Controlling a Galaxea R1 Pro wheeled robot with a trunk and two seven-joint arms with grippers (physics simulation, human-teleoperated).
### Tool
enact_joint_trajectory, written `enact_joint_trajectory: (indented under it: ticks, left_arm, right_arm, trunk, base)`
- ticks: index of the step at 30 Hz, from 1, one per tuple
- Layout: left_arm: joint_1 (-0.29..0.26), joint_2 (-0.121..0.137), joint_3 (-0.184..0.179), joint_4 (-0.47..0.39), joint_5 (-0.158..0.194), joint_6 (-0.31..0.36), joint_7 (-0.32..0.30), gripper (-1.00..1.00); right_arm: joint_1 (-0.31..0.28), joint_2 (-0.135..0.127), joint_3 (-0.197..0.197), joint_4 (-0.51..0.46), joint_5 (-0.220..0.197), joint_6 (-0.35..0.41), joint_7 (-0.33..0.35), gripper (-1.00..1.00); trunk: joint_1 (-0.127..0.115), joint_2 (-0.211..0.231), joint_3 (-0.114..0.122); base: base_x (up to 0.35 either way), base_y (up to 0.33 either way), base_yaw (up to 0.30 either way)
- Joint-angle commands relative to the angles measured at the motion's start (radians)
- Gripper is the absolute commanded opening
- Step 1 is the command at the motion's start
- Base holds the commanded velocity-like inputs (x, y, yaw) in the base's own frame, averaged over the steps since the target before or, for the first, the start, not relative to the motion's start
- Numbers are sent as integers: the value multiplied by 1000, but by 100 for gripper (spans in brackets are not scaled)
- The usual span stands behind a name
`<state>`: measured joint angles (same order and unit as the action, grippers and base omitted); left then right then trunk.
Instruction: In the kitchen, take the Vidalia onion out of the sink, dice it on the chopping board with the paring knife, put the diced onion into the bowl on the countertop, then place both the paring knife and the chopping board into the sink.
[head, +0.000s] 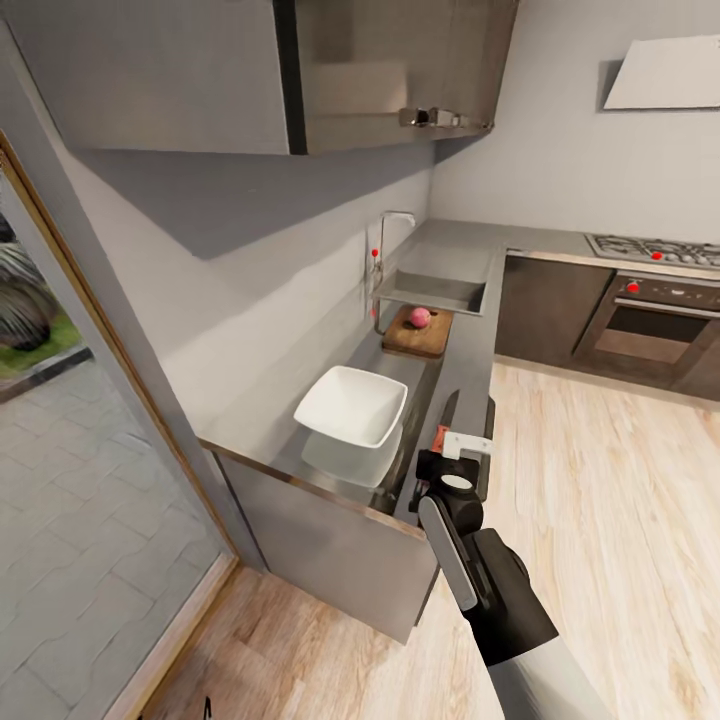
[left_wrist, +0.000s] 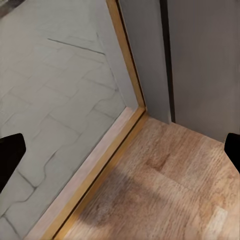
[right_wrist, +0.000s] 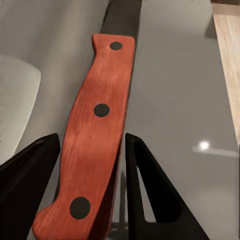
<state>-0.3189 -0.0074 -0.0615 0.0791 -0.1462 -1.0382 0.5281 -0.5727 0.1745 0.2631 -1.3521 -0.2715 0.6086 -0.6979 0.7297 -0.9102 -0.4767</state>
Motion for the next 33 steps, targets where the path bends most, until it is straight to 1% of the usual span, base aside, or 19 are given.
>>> enact_joint_trajectory:
  ticks: [1,9,13,20,22,26,33]
  left_arm:
    - [-2,-1,-6,4,-6,-3,10,100]
    - [-2,-3,-6,4,-6,-2,10,100]
    - [-2,-3,-6,4,-6,-2,10,100]
    - [-2,-3,-6,4,-6,-2,10,100]
    - [-2,-3,-6,4,-6,-2,10,100]
    - [-2,-3,-6,4,-6,-2,10,100]
    - [-2,-7,-6,4,-6,-2,5,100]
  right_arm:
    - [-1,0,1,-1,-8,4,-9,-100]
    - [-1,0,-1,-6,-5,2,-9,-100]
    - [-1,-10,-1,-7,-5,2,-9,-100]
    - [-1,-13,-1,-11,-5,2,-9,-100]
    - [-1,-15,-1,-11,-5,2,-9,-100]
    - [-1,-34,-1,-13,-5,2,-8,-100]
    - [-1,-37,-1,-13,-4,2,-8,-100]
  trunk:
    - [0,-1,1]
    - [0,-1,13]
    - [0,-1,20]
    - [0,-1,31]
    - [0,-1,34]
    - [0,-1,39]
    - [0,-1,49]
  base:
    - [0,0,0]
    - [0,0,0]
    - [-38,-50,0]
    - [-204,-199,31]
    - [-246,-233,136]
    - [-250,-236,172]
    - [-154,-276,185]
